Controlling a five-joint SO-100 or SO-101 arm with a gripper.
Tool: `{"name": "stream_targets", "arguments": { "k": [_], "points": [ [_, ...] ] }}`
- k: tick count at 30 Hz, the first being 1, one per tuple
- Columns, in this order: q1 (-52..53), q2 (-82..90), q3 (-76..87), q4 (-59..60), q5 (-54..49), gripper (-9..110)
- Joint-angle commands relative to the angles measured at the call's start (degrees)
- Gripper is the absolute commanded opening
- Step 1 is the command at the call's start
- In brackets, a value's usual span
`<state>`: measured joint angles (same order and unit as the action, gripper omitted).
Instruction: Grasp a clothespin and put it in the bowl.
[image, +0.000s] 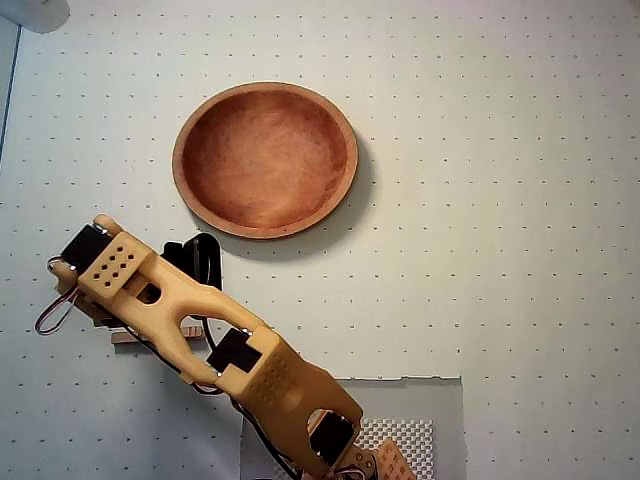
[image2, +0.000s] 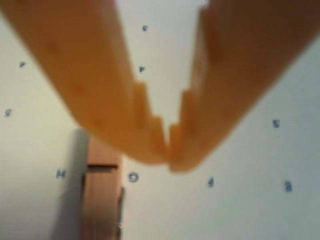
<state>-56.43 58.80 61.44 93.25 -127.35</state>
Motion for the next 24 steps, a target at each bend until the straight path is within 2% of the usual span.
{"name": "stream_targets", "arguments": {
  "k": [1,11,20,24],
  "points": [
    [-1.05,1.76,-3.78,0.79,0.53,-3],
    [-1.67,1.76,-3.87,0.18,6.94,-1],
    [-2.81,1.85,-4.83,0.09,6.94,20],
    [-2.55,1.05,-6.50,0.44,6.94,24]
  ]
}}
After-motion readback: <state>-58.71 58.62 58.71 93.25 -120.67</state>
